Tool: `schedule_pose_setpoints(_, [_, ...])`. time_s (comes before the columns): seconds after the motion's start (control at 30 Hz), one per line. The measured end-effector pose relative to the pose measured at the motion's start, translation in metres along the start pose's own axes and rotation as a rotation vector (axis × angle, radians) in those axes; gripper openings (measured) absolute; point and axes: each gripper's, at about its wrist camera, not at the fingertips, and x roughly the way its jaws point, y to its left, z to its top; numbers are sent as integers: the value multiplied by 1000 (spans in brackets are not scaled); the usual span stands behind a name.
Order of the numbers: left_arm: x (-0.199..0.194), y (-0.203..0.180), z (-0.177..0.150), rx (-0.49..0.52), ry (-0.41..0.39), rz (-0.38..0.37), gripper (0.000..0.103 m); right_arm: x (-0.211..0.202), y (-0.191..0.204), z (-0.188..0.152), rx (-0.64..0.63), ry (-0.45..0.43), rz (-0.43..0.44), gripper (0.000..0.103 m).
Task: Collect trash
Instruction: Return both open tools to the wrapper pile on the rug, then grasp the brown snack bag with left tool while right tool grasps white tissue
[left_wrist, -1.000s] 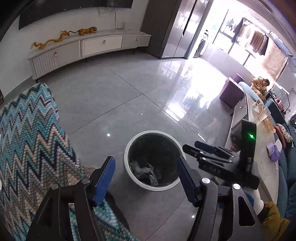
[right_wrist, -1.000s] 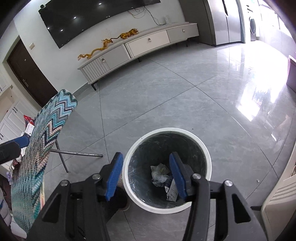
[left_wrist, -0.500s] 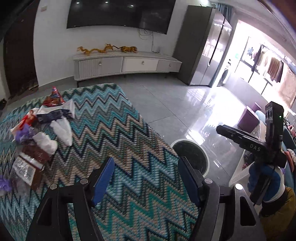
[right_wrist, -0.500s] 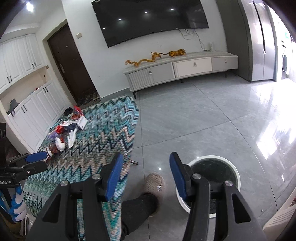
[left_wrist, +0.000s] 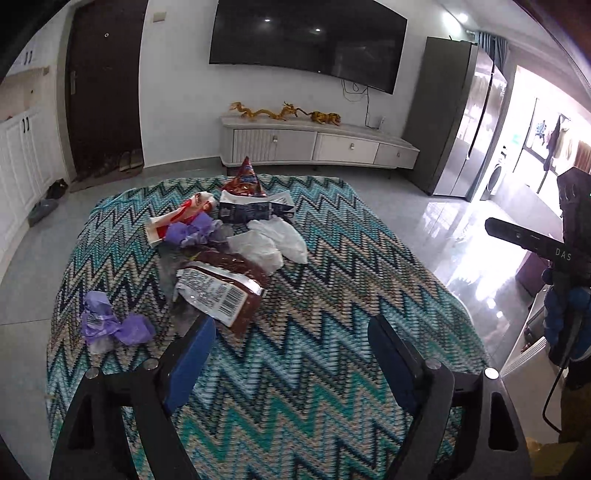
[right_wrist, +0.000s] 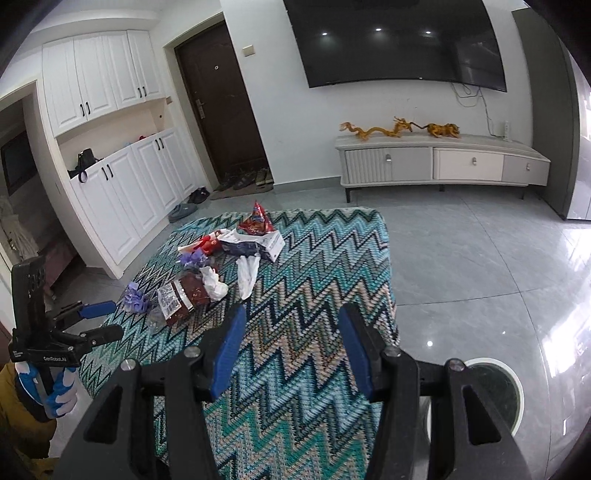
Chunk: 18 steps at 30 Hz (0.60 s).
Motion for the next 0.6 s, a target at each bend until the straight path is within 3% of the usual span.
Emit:
schedule_pose_setpoints(0.23, [52, 23, 20, 63, 75, 79, 93, 68, 13, 7, -38, 101, 38, 51])
schedule_pose_setpoints(0.5, [111, 8, 20, 249, 143, 194, 94, 133, 31, 16, -95, 178, 107, 51])
schedule_pose_setpoints(0.6, [123, 12, 22, 270, 145, 238, 94, 152, 39, 21, -110, 192, 131, 51])
